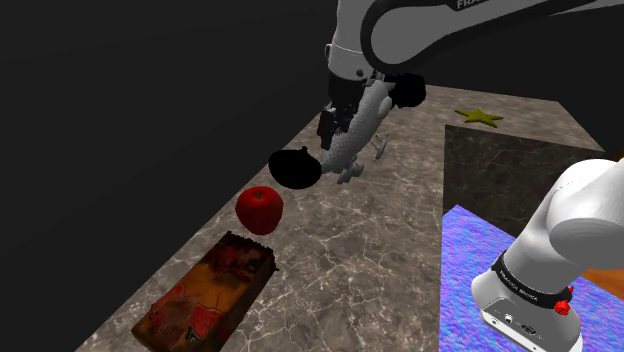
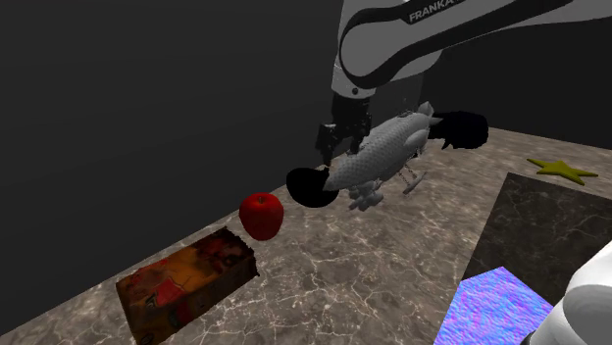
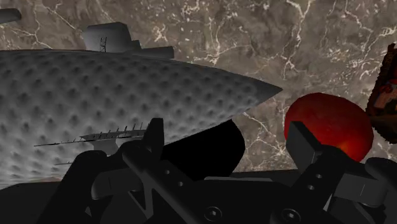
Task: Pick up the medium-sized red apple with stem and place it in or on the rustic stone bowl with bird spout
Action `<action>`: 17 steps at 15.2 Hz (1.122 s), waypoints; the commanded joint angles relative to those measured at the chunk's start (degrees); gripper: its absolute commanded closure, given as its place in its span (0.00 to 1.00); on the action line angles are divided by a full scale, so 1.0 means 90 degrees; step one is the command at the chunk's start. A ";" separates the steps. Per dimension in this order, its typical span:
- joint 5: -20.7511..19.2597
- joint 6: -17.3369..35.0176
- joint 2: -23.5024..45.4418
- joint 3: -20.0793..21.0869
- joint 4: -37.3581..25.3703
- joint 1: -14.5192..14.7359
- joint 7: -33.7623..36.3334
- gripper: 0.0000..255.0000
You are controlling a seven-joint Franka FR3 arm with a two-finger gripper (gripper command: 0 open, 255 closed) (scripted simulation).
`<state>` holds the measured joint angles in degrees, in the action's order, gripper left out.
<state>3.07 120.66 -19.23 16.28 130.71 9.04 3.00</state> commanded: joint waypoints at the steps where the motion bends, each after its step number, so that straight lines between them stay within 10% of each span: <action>1: -0.0063 0.0219 0.0344 0.0160 -0.0188 0.0086 0.0000 0.00; 17: -0.1434 0.1302 0.2974 0.1087 -0.1936 0.0787 0.0448 0.00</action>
<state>-9.32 131.74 6.89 25.99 113.30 15.92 6.75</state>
